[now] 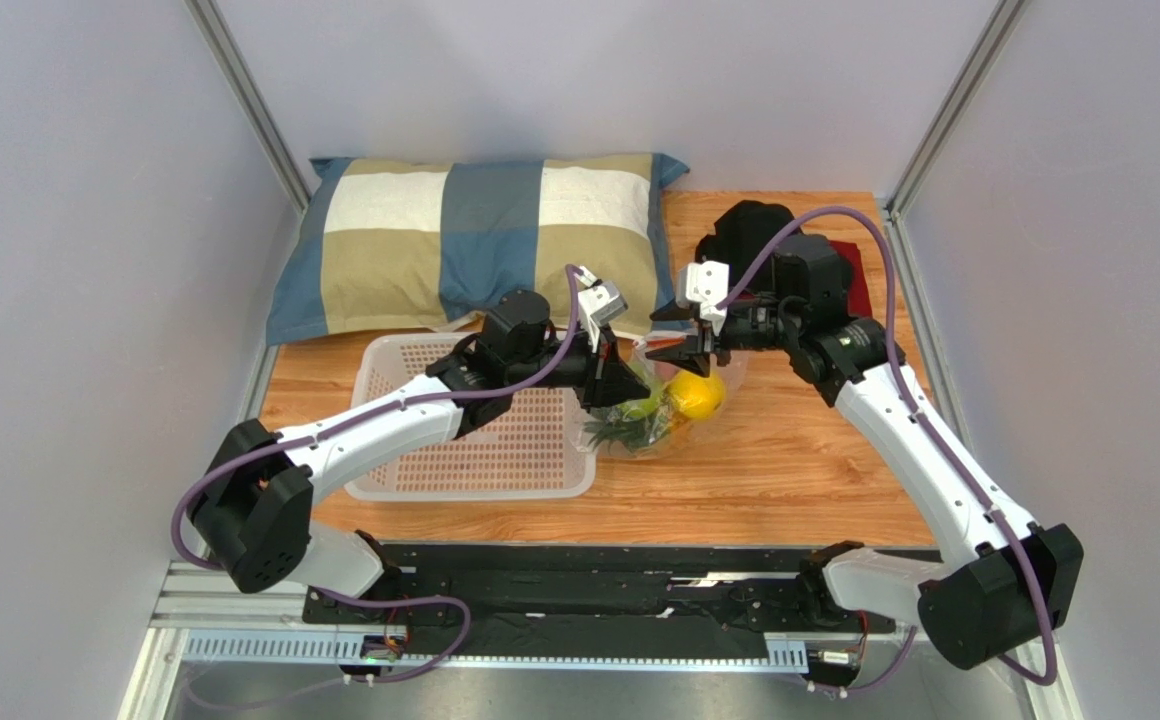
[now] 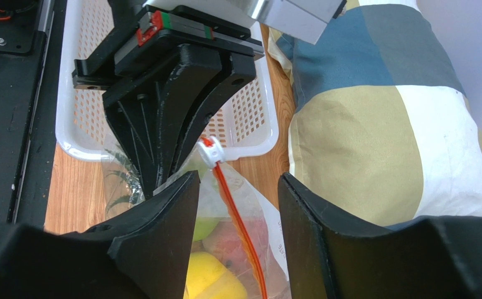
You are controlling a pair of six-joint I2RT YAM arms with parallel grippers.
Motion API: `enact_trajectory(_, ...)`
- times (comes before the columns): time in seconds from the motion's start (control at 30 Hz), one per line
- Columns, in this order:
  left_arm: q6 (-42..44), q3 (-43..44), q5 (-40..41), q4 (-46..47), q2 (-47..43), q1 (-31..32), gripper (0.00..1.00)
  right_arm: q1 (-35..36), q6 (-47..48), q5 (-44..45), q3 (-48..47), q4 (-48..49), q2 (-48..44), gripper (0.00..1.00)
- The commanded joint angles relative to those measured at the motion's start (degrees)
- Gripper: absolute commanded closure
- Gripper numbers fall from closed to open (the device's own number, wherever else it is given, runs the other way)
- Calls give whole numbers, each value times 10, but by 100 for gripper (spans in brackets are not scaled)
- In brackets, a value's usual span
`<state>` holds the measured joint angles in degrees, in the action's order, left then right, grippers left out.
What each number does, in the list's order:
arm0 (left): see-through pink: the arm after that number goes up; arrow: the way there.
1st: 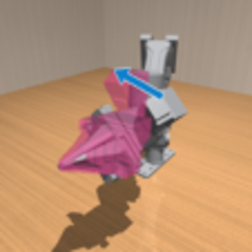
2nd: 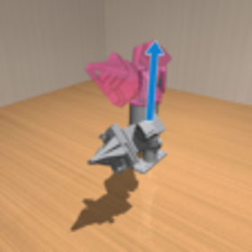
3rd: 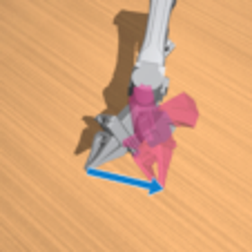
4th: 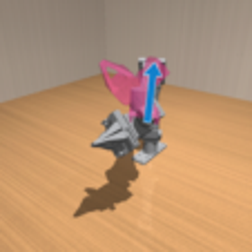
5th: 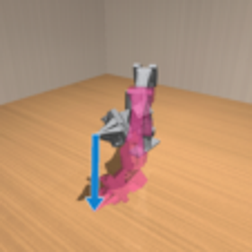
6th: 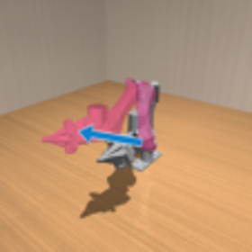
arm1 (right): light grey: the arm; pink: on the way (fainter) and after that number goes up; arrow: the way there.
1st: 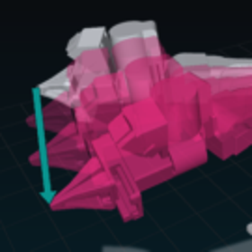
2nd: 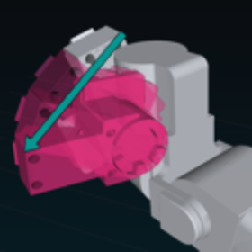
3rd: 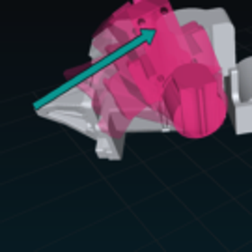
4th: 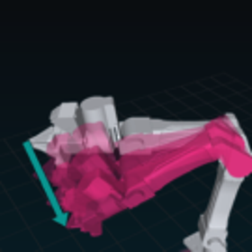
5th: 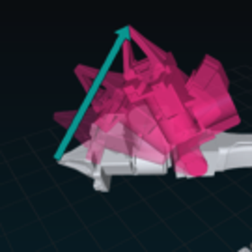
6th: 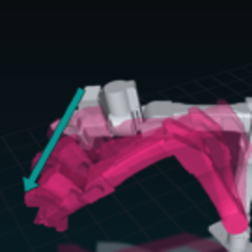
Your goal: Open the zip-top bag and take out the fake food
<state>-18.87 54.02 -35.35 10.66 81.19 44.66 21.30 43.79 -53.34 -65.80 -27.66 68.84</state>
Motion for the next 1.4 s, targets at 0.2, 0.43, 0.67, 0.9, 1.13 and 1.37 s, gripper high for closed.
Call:
enact_trajectory(0.2, 17, 24, 4, -5, -21, 3, 100, 7, 2, -38, 12, 29, -20, 51)
enact_trajectory(0.43, 19, 27, 4, -12, -20, 4, 100, 23, 0, -35, -6, 30, -3, 57)
enact_trajectory(0.67, 23, 25, 4, -13, -20, 4, 100, 27, -1, -31, -15, 32, 6, 57)
enact_trajectory(0.9, 24, 27, 3, -16, -19, 4, 100, 30, 2, -34, -28, 23, 11, 61)
enact_trajectory(1.13, 29, 17, 24, -20, -38, 4, 100, 34, 28, -25, -43, -26, 16, 100)
enact_trajectory(1.37, 45, -22, 85, 28, -100, 9, 37, 34, -19, 9, -27, -13, -29, 100)
